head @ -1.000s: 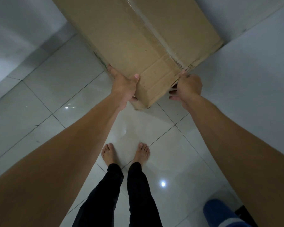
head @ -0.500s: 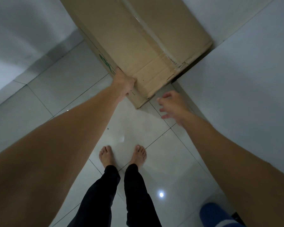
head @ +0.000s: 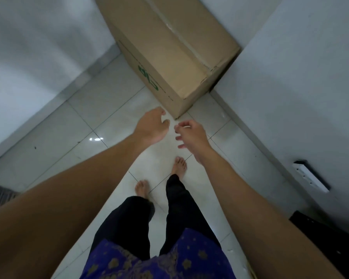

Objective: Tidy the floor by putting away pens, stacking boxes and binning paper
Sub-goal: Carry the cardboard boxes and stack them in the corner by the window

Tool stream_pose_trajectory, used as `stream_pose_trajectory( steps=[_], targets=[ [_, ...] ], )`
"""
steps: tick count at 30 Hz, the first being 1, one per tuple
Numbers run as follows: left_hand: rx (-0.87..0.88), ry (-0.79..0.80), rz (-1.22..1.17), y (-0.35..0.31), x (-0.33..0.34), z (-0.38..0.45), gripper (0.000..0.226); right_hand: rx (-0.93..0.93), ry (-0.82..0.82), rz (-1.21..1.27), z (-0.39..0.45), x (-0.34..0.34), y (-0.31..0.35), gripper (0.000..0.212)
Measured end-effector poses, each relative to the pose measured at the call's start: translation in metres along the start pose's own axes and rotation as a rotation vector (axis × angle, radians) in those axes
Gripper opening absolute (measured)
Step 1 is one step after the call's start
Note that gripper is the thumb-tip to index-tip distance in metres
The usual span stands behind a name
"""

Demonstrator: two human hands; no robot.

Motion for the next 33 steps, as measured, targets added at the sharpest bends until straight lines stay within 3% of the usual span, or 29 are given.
stream_pose_trajectory(
  steps=[11, 18, 33],
  targets=[
    [0.229, 0.089, 0.054, 0.014, 0.038, -0.138, 0.038, 0.016, -0.300, 0.208, -0.145, -0.021, -0.105, 0.020],
    [0.358, 0.146, 0.136, 0.026, 0.051, -0.233, 0.035, 0.031, -0.401, 0.294, -0.261, -0.013, -0.187, 0.018],
    [0.695, 0.477, 0.417, -0.026, 0.225, -0.424, 0.037, 0.230, -0.717, 0.619, -0.462, -0.029, -0.427, 0.022]
  ],
)
Point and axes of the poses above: each hand's wrist, its own z-axis towards the middle knuckle, its own x-axis out of the palm, y = z × x, the point moved 8 cm from there along z, towards the middle knuckle, and after that the axes turned 4 degrees about z, right-handed, at the moved point
